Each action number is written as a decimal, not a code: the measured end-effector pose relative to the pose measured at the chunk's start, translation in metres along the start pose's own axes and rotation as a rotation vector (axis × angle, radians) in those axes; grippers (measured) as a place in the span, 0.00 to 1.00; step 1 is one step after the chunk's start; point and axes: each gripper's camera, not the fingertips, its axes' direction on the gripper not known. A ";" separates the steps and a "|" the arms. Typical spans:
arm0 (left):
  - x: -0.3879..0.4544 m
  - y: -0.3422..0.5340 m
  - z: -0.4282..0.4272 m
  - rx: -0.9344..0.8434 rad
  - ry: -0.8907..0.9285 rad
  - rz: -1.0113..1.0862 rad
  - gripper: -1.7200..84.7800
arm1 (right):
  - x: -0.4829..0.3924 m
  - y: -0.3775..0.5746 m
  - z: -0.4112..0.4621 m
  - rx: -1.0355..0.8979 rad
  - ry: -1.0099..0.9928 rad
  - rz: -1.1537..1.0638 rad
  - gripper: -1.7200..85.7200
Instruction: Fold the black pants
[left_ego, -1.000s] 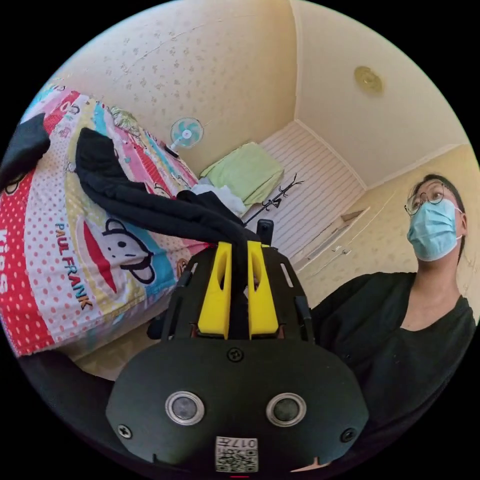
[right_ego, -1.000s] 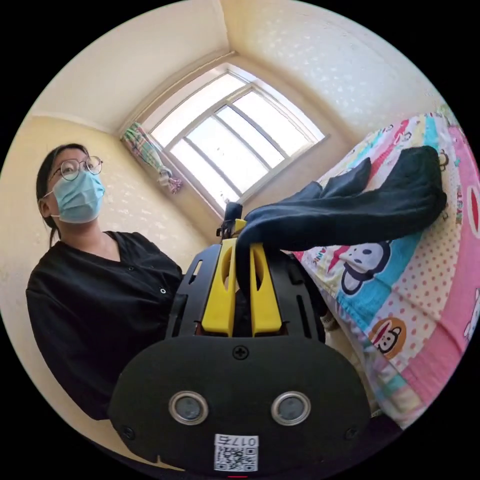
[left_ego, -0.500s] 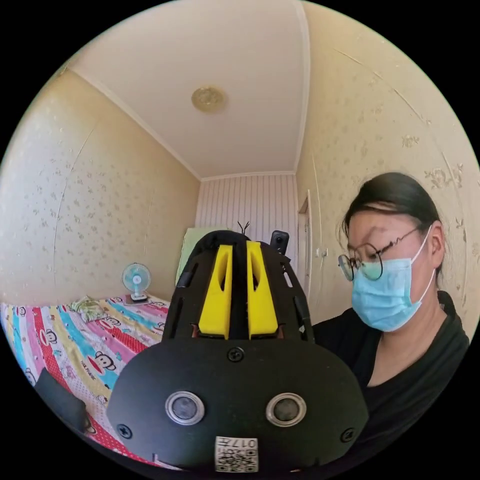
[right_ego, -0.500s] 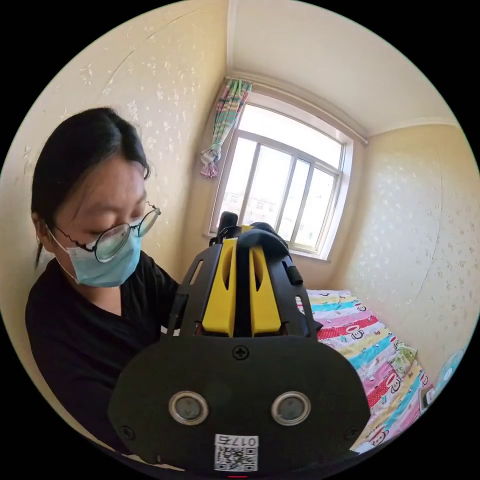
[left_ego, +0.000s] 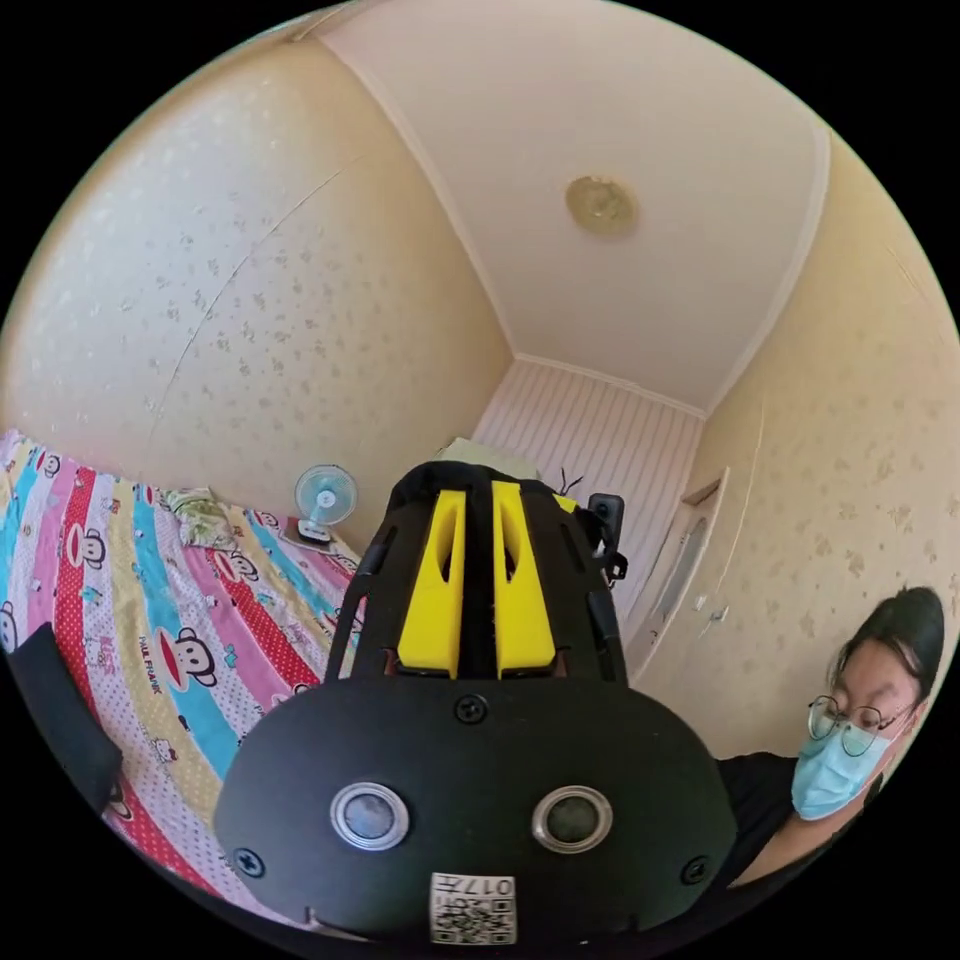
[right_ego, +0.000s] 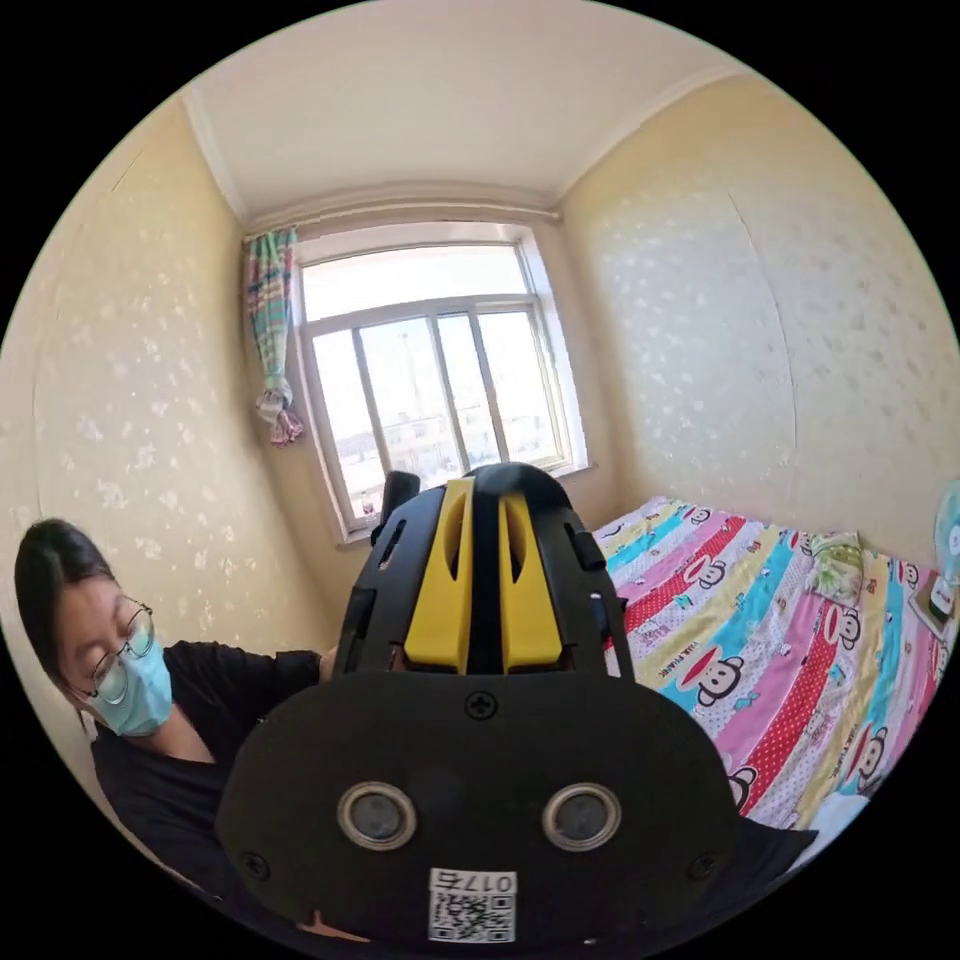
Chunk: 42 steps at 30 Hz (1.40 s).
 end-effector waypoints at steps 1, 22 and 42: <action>-0.028 -0.007 0.019 -0.028 -0.024 -0.016 0.08 | 0.032 0.003 0.013 0.002 0.024 0.033 0.02; -0.203 0.276 0.014 -0.487 -0.244 -0.036 0.08 | 0.130 0.386 0.182 -0.346 0.070 0.226 0.04; -0.260 0.306 -0.049 -0.550 -0.217 -0.393 0.10 | 0.127 0.554 0.164 -0.467 -0.032 0.545 0.08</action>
